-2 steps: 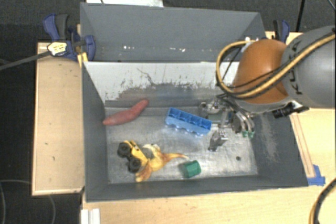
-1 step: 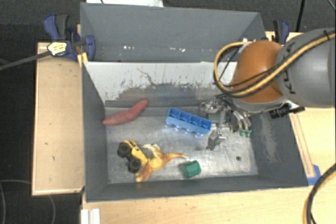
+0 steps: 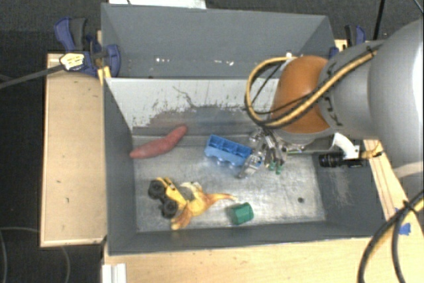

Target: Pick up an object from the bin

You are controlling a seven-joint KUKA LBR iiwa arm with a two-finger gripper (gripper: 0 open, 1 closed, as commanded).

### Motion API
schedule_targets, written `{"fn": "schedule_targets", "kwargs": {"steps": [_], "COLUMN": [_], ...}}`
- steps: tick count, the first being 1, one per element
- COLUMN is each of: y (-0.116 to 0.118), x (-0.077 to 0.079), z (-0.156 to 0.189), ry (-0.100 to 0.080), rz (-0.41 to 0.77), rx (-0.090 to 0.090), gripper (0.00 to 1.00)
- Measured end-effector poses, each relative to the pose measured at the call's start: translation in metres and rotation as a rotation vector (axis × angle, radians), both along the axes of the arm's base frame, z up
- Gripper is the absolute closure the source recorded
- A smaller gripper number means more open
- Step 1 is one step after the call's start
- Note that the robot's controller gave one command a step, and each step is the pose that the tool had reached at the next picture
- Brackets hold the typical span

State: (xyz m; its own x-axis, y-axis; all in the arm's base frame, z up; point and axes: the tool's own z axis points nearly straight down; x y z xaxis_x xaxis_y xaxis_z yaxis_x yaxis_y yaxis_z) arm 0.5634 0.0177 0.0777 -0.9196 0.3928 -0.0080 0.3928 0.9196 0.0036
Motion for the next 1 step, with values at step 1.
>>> {"fn": "schedule_targets", "kwargs": {"steps": [1], "y": [0.0000], "x": [0.0000], "z": [0.0000], "ry": [0.000], "rz": [0.001], "rx": [0.000], "gripper": [1.00]}}
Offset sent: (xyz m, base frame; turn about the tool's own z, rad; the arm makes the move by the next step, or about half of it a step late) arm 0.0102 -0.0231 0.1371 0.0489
